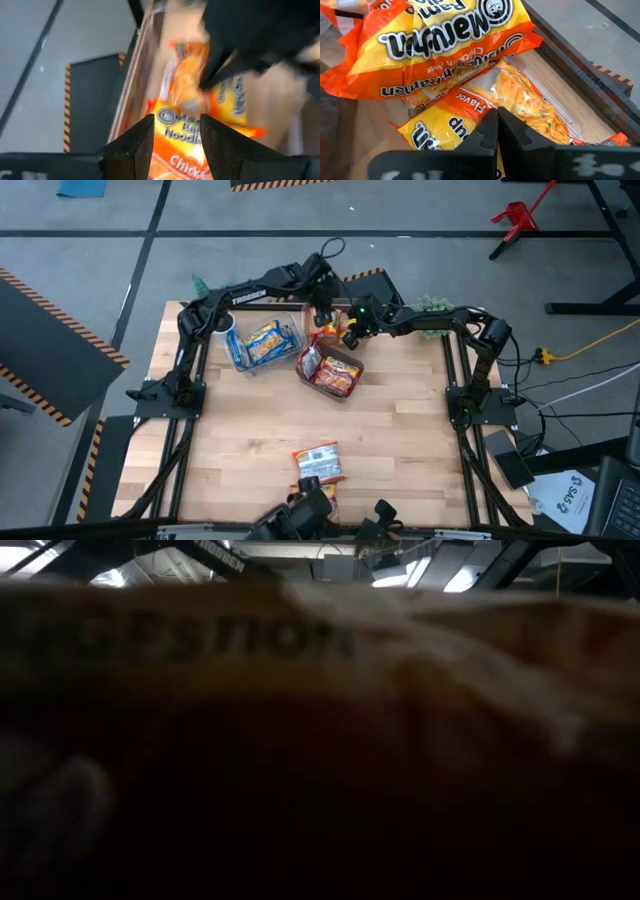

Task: Sort Maruchan noodles
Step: Stack the orange noodle pack on top of the orange noodle pack

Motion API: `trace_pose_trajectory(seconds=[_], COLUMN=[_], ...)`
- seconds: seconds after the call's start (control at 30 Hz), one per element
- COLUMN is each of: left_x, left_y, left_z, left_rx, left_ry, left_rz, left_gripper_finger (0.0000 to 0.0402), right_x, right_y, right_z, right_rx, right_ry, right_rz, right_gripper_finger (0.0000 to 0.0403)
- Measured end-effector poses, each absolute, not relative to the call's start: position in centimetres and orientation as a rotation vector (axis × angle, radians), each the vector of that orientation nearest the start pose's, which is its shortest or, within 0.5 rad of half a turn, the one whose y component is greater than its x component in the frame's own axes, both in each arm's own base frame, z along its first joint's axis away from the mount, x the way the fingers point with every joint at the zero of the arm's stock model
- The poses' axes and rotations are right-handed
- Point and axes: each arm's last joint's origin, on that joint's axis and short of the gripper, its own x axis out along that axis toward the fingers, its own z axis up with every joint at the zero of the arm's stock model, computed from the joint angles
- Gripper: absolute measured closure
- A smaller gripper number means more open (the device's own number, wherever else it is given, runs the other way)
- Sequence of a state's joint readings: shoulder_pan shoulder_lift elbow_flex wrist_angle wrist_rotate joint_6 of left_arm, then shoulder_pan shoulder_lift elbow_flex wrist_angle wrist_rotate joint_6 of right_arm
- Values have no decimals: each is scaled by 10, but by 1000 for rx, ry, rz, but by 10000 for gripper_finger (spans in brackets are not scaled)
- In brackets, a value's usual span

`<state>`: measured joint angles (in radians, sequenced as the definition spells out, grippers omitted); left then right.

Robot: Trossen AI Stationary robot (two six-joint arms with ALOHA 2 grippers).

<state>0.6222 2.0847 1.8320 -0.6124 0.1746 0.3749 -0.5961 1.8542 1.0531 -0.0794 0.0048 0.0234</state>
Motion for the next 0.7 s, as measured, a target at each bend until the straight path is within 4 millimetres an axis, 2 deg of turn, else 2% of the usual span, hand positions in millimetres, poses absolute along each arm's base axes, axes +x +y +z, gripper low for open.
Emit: trace_pose_trajectory(seconds=[0.13,0.27,0.37,0.47,0.57,0.7], left_x=[376,370,368,369,372,375], left_y=[267,258,253,249,247,251], left_z=[227,199,187,184,189,209], left_rx=[-13,-38,-18,1,-4,8], left_ry=[907,976,975,986,989,979], left_rz=[259,233,220,208,218,271], left_gripper_finger=[266,275,276,276,276,276], right_x=[305,305,305,304,301,297], right_y=[-207,-207,-207,-207,-205,-207], right_z=[148,148,148,151,159,189], right_rx=[283,290,295,298,305,273], right_ry=[852,853,850,839,821,712], right_rz=[-570,-589,-599,-600,-587,-605], right_gripper_finger=[400,400,400,400,400,400])
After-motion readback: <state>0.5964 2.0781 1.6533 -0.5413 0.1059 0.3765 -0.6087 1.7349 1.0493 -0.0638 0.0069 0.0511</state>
